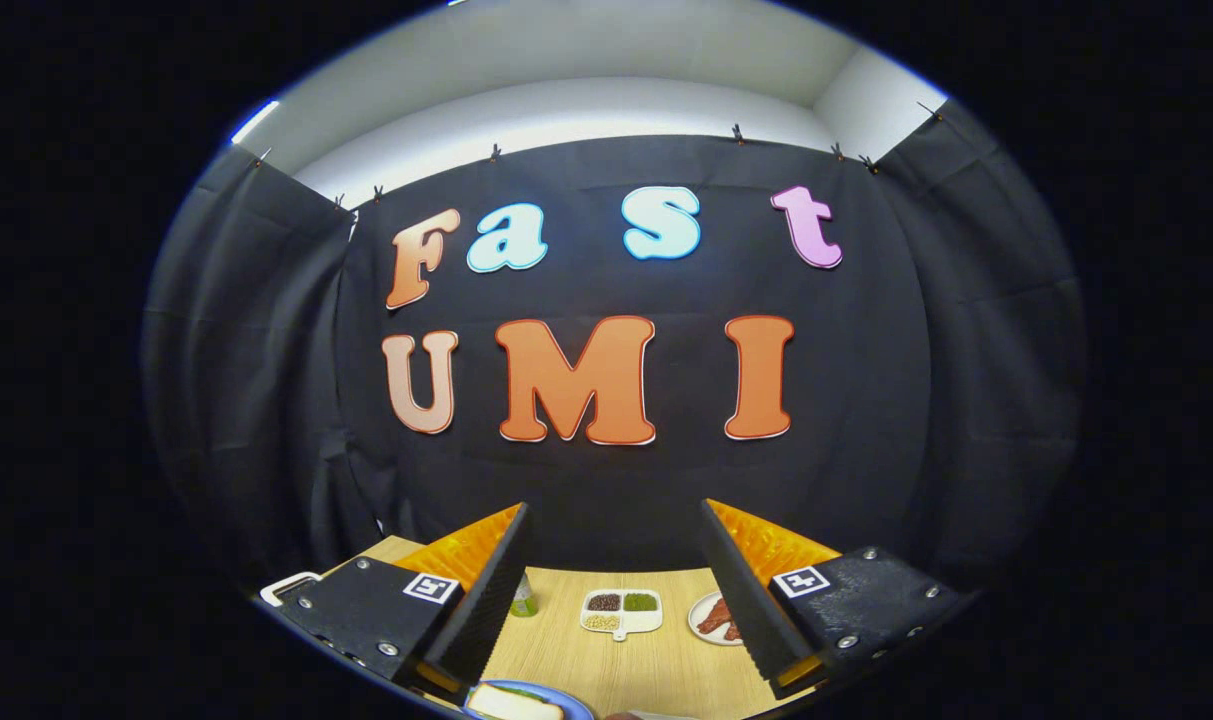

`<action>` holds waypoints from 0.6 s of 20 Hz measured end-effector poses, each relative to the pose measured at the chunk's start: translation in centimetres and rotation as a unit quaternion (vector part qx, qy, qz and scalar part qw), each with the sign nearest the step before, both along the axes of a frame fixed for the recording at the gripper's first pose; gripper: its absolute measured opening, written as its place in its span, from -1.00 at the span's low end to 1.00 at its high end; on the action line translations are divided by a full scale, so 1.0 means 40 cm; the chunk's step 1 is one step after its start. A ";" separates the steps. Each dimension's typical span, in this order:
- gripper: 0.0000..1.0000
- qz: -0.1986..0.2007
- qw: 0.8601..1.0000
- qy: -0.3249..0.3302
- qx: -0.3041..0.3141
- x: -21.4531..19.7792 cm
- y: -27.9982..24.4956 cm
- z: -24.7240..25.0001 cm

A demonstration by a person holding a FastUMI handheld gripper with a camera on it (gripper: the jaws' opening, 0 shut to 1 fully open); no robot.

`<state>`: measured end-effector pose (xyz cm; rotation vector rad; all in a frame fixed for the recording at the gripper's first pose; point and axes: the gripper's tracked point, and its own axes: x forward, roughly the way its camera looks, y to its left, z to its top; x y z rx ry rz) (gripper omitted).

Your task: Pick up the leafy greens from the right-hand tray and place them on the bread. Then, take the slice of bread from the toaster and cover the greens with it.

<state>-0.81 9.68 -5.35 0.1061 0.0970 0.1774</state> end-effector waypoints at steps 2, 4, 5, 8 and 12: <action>0.97 -0.002 1.000 -0.012 -0.001 -0.001 -0.002 0.014; 0.97 -0.002 0.999 -0.032 -0.004 -0.004 0.002 0.041; 0.96 -0.004 0.999 -0.041 -0.006 -0.004 0.001 0.051; 0.96 -0.021 0.998 -0.058 -0.008 0.005 -0.009 0.061; 0.96 -0.016 0.998 -0.067 0.000 0.004 -0.004 0.070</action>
